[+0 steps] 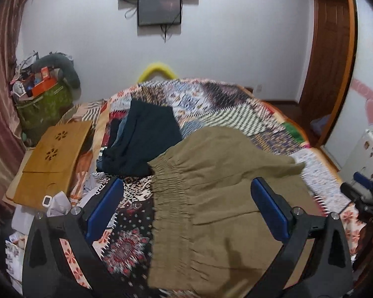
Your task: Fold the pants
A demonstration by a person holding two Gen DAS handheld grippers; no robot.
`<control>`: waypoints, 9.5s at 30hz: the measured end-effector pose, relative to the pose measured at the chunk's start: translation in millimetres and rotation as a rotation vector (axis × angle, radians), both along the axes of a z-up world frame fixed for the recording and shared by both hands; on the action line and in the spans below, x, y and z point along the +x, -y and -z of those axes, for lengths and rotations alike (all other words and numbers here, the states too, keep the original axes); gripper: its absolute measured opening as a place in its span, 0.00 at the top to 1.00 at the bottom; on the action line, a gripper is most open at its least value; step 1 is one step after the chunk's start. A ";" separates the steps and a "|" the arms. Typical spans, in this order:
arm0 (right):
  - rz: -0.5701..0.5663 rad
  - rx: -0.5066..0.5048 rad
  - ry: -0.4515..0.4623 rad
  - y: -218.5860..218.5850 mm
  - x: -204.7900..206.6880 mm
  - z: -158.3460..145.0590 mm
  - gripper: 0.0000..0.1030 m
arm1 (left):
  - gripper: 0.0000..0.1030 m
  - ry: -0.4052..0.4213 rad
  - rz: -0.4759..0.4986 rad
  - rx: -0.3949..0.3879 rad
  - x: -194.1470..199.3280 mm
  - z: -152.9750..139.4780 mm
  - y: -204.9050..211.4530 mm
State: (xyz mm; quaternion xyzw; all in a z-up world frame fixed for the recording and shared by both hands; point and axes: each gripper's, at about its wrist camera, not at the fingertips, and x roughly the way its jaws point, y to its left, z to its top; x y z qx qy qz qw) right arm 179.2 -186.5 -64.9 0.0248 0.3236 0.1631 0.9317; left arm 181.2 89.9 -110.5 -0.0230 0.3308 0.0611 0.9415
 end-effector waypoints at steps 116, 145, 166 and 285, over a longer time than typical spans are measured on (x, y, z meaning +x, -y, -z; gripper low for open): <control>-0.218 -0.226 -0.315 -30.7 171.0 108.7 0.90 | 0.41 -0.418 -0.030 -0.046 161.5 145.0 -88.1; -0.202 -0.079 -0.116 -43.0 173.3 0.7 0.55 | 0.20 -0.265 -0.088 -0.018 168.0 65.3 -128.7; -0.234 -0.064 -0.373 -101.5 315.1 114.7 0.53 | 0.19 -0.476 -0.012 -0.185 251.1 186.6 -152.7; -0.050 0.066 -0.288 18.0 -6.7 55.6 0.49 | 0.14 -0.335 -0.032 -0.211 26.0 102.5 -72.2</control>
